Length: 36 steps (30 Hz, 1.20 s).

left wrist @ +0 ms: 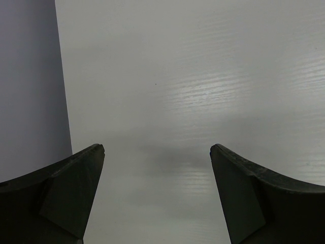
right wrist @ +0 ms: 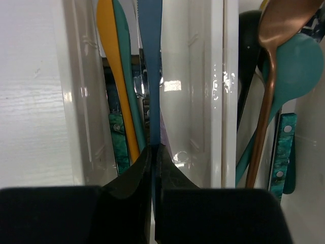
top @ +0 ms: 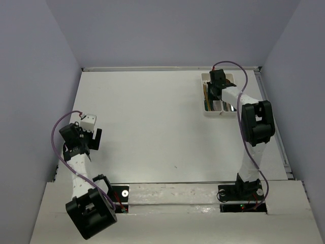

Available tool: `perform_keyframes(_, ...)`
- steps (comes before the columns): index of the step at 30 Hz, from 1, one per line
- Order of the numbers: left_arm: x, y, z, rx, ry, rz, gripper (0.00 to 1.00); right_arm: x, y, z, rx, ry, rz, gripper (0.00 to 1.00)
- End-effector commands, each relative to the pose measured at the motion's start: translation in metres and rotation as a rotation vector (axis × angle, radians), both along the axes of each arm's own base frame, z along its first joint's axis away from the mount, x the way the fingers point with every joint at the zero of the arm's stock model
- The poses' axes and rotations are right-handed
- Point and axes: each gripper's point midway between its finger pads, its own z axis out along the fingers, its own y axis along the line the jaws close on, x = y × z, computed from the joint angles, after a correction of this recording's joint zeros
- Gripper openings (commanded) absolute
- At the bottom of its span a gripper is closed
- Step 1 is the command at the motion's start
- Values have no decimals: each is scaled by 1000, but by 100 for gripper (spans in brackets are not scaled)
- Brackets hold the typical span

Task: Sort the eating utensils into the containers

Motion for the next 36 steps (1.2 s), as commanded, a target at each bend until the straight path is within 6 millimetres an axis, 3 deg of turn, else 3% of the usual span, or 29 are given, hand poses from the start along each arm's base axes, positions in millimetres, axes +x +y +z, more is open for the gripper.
perform_keyframes(1, 3, 6, 1, 45, -22, -3, 99, 8, 6, 25, 1, -37, 36, 16)
perform_keyframes(3, 3, 7, 0, 45, -20, -2, 99, 6, 6, 31, 7, -48, 35, 33)
perform_keyframes(6, 3, 7, 1, 47, -22, -2, 99, 0, 7, 55, 25, -89, 45, 45)
perform_keyframes(12, 1, 6, 0, 54, -23, -8, 99, -20, -7, 107, 52, -188, 14, 52)
perform_keyframes(17, 0, 5, 1, 62, -31, -16, 99, -70, -51, 134, 102, -311, -133, 54)
perform_keyframes(18, 1, 4, 1, 61, -34, -19, 99, -79, -69, 136, 123, -336, -194, 54)
perform_keyframes(19, 2, 4, 3, 62, -40, -21, 99, -103, -80, 132, 130, -358, -230, 54)
perform_keyframes(21, 6, 4, 11, 59, -62, -24, 99, -121, -114, 136, 163, -433, -347, 56)
perform_keyframes(22, 8, 4, 16, 59, -78, -24, 99, -130, -114, 135, 178, -457, -360, 57)
perform_keyframes(23, 11, 5, 22, 55, -95, -20, 99, -152, -137, 129, 177, -489, -437, 57)
perform_keyframes(28, 40, -8, 83, -48, -299, -35, 99, -198, -184, 131, 137, -700, -706, 70)
perform_keyframes(32, 54, -27, 111, -128, -443, -99, 99, -227, -203, 112, 98, -792, -848, 80)
perform_keyframes(34, 55, -31, 112, -153, -479, -105, 99, -230, -205, 109, 109, -831, -867, 81)
perform_keyframes(36, 57, -32, 105, -170, -500, -99, 99, -231, -202, 92, 122, -825, -854, 81)
